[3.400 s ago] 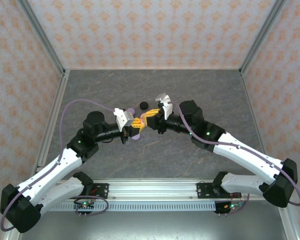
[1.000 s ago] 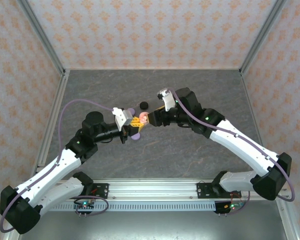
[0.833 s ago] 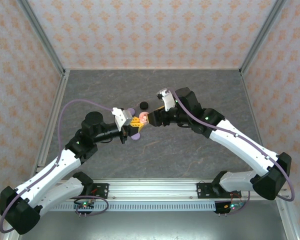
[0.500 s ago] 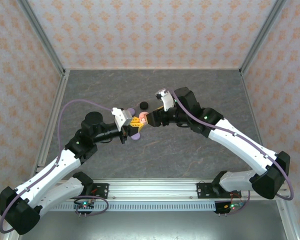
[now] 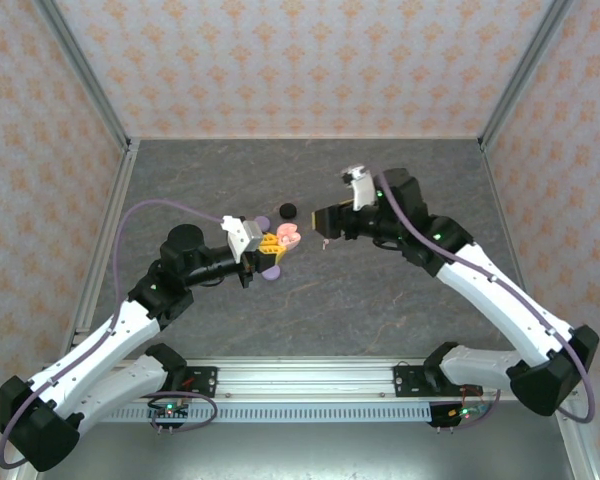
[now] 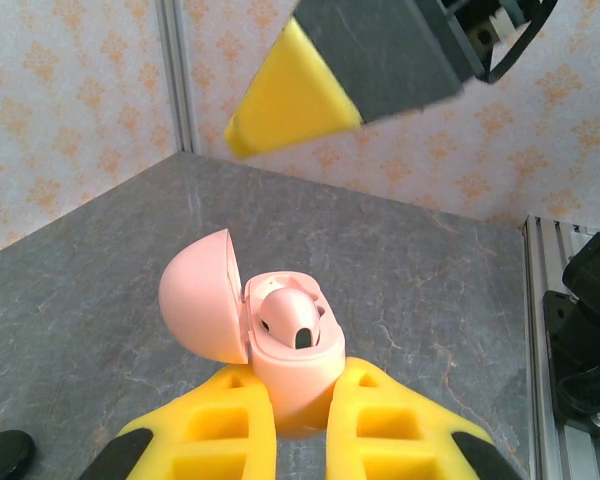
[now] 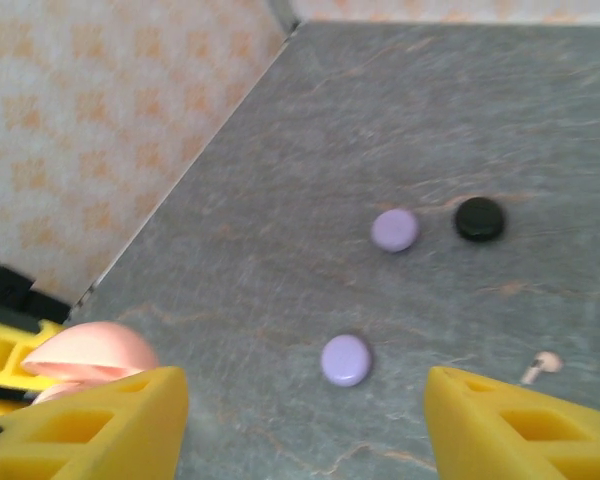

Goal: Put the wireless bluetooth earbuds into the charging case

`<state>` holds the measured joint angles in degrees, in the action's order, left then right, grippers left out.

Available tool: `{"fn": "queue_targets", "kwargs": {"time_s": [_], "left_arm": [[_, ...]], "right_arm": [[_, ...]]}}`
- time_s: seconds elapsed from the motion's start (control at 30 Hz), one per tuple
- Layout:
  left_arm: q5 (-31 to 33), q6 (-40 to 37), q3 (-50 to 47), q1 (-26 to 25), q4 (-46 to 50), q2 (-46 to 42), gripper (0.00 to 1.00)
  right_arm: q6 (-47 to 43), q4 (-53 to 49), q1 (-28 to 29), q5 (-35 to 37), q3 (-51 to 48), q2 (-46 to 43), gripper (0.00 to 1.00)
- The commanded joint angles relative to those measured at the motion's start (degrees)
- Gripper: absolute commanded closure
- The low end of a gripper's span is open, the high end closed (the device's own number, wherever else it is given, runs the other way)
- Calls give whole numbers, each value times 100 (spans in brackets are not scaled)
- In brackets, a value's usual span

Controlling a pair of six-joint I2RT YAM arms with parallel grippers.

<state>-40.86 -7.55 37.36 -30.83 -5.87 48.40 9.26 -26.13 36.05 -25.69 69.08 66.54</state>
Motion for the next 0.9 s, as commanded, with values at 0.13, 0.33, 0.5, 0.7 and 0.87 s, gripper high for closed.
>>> {"fn": "queue_targets", "kwargs": {"time_s": [0.13, 0.33, 0.5, 0.7, 0.87], "left_arm": [[96, -97, -45, -50, -185, -107, 99], [109, -97, -39, -50, -159, -132, 99], [123, -99, -28, -54, -121, -147, 99], [129, -63, -43, -51, -107, -173, 99], [135, -61, -45, -54, -91, -191, 99]], "right_arm": [[826, -576, -726, 421, -329, 642, 38], [844, -463, -731, 750, -389, 1924, 41], [772, -305, -722, 680, -77, 3063, 47], [641, -349, -692, 735, 528, 4041, 52], [585, -428, -650, 835, 892, 4568, 54]]}}
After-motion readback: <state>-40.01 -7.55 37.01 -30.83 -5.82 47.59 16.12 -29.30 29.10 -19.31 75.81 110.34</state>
